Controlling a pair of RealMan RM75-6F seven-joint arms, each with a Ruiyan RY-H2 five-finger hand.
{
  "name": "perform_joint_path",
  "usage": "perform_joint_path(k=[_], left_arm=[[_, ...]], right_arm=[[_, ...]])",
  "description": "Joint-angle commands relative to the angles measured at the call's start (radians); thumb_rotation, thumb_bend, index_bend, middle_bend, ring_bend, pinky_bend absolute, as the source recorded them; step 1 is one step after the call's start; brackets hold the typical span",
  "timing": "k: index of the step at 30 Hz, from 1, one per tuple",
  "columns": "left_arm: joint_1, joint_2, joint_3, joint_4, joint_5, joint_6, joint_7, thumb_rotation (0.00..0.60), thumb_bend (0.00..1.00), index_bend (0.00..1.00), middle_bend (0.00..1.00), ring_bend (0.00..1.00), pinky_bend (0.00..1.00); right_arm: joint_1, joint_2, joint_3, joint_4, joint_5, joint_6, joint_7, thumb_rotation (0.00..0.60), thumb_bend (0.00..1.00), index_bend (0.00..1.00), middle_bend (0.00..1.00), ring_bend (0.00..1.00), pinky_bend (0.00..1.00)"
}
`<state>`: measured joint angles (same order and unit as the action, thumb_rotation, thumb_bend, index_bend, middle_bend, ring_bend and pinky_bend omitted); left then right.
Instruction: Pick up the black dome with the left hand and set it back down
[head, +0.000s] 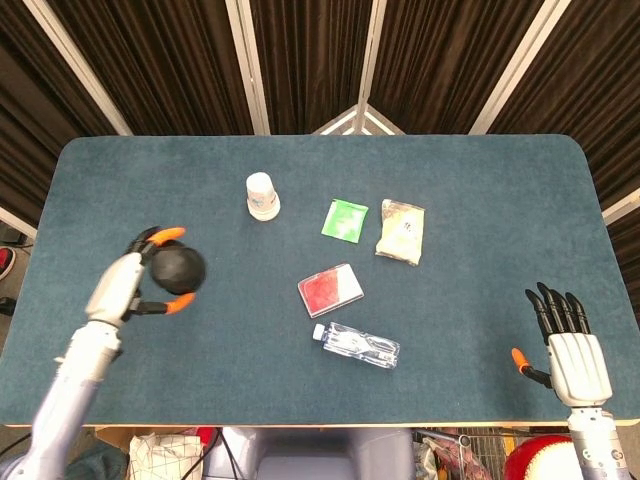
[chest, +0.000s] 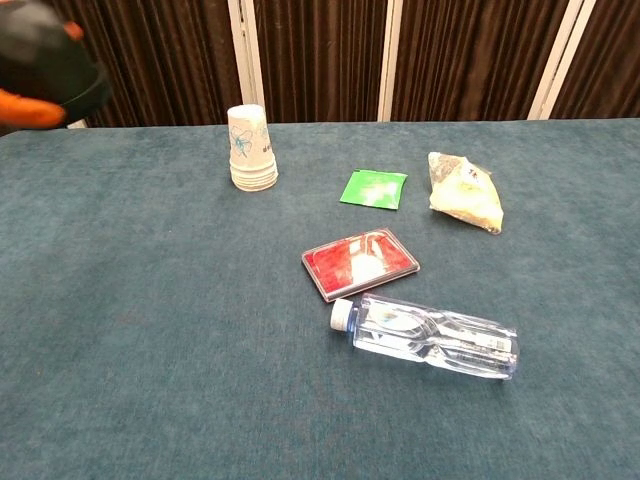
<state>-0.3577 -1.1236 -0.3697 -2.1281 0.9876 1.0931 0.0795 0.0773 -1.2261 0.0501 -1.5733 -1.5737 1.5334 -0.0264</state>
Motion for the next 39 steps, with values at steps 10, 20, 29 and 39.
perform_joint_path(k=[10,20,29,39], left_arm=[[-0.052,0.008,-0.018,-0.021,0.038,-0.014,-0.053,0.600,0.48,0.20,0.44,0.00,0.00],[0.149,0.289,-0.027,-0.179,0.211,0.081,-0.246,0.600,0.48,0.22,0.46,0.00,0.00],[0.001,-0.056,0.136,0.275,0.108,-0.205,-0.281,0.600,0.48,0.23,0.44,0.00,0.00],[0.009,0.114,-0.015,-0.123,0.199,0.007,-0.213,0.600,0.48,0.23,0.45,0.00,0.00]], right_arm=[[0.007,0.001,0.008,0.005,0.011,-0.010,0.009,0.600,0.29,0.07,0.02,0.07,0.01],[0.000,0.001,-0.004,0.002,-0.018,0.010,0.015,0.600,0.29,0.07,0.02,0.07,0.01],[0.000,0.006,0.003,0.006,-0.008,0.010,0.029,0.600,0.29,0.07,0.02,0.07,0.01],[-0.002,0.012,0.001,-0.003,-0.005,0.007,0.023,0.600,0.29,0.07,0.02,0.07,0.01]])
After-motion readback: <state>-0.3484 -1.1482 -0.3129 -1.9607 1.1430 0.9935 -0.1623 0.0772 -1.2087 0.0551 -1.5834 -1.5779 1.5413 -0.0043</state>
